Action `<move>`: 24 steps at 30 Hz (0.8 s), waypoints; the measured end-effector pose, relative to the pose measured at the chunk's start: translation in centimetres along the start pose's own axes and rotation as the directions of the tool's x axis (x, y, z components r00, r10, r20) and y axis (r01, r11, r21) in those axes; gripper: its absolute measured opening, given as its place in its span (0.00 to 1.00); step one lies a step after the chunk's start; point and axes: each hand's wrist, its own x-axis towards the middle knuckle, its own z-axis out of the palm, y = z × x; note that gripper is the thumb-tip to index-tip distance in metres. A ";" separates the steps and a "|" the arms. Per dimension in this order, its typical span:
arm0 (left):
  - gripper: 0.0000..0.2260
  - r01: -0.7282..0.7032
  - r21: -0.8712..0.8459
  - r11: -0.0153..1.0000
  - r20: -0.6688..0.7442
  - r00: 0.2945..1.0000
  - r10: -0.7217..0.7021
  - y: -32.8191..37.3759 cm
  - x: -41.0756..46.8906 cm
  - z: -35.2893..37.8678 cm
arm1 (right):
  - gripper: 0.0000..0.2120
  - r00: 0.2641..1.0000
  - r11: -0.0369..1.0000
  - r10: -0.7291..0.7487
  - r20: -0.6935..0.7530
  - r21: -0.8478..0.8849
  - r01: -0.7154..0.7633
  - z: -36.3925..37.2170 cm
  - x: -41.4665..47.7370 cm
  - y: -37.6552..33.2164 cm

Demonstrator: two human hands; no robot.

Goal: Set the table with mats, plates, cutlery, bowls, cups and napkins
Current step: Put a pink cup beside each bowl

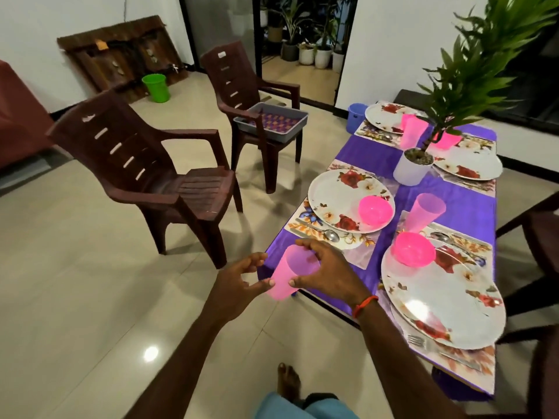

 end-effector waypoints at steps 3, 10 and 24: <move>0.23 0.003 -0.016 1.000 0.011 1.000 -0.003 0.5 3.8 0.6 | 0.44 0.997 0.999 0.052 -0.059 0.017 -0.051 -1.8 2.4 1.9; 0.21 0.044 -0.046 0.998 0.063 0.997 -0.041 1.0 10.3 3.2 | 0.45 0.973 0.987 0.136 -0.187 -0.057 -0.149 -6.4 5.4 6.8; 0.28 0.068 -0.029 0.997 0.213 0.975 -0.061 1.3 16.1 5.0 | 0.39 0.883 0.921 0.250 -0.398 -0.185 -0.344 -9.9 6.4 11.4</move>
